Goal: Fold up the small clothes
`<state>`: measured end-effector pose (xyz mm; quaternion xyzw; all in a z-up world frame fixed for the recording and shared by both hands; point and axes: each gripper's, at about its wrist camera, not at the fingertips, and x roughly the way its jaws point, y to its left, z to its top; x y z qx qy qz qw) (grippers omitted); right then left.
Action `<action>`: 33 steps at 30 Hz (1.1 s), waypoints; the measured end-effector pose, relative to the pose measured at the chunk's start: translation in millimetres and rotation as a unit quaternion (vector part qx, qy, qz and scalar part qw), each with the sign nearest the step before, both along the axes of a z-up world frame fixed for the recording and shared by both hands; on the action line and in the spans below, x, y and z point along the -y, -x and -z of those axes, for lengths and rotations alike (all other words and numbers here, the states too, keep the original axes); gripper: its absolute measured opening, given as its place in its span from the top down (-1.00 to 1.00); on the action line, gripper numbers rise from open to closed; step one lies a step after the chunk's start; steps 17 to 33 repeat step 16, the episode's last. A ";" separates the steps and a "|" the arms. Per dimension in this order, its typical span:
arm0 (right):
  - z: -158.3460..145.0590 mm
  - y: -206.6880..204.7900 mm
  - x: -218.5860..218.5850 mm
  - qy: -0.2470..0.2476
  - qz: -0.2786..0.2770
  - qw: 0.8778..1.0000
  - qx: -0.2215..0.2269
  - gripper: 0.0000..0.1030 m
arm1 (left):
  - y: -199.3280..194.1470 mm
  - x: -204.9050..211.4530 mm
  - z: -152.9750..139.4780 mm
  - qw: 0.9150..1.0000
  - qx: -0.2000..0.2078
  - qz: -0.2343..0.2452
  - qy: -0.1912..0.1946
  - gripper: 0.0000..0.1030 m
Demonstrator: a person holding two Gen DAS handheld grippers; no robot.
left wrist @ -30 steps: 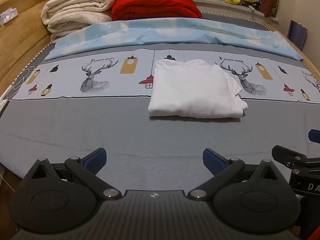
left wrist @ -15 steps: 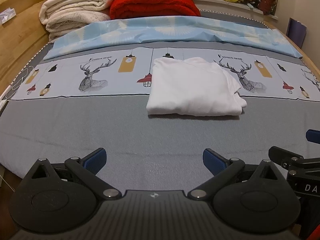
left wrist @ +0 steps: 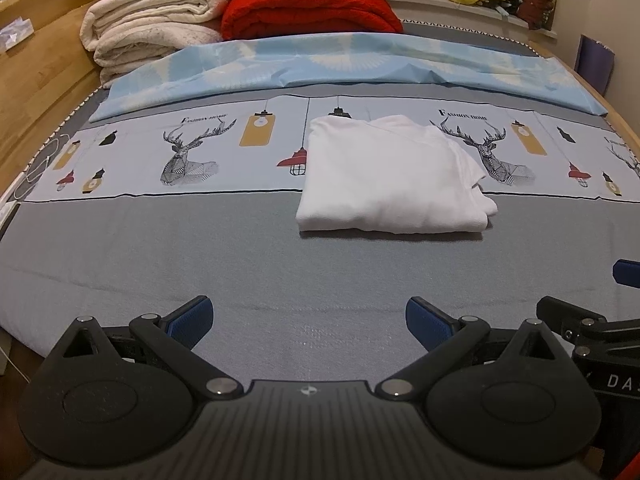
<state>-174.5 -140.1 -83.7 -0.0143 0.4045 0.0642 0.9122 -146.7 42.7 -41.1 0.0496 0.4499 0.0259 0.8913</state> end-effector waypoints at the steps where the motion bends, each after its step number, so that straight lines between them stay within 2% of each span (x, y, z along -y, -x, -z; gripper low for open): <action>1: 0.0 0.0 0.3 0.000 -0.001 1.000 -0.001 -0.84 | 0.3 0.2 0.2 1.000 0.000 0.001 -0.001 -0.99; 14: 3.2 -1.9 -0.2 -0.011 -0.006 1.000 -0.010 -0.84 | 2.1 0.1 -0.8 1.000 0.013 0.001 -0.009 -0.99; 33: 3.6 -2.0 -0.4 -0.014 -0.006 1.000 -0.011 -0.84 | 2.0 -0.2 -0.6 1.000 0.011 0.001 -0.009 -0.99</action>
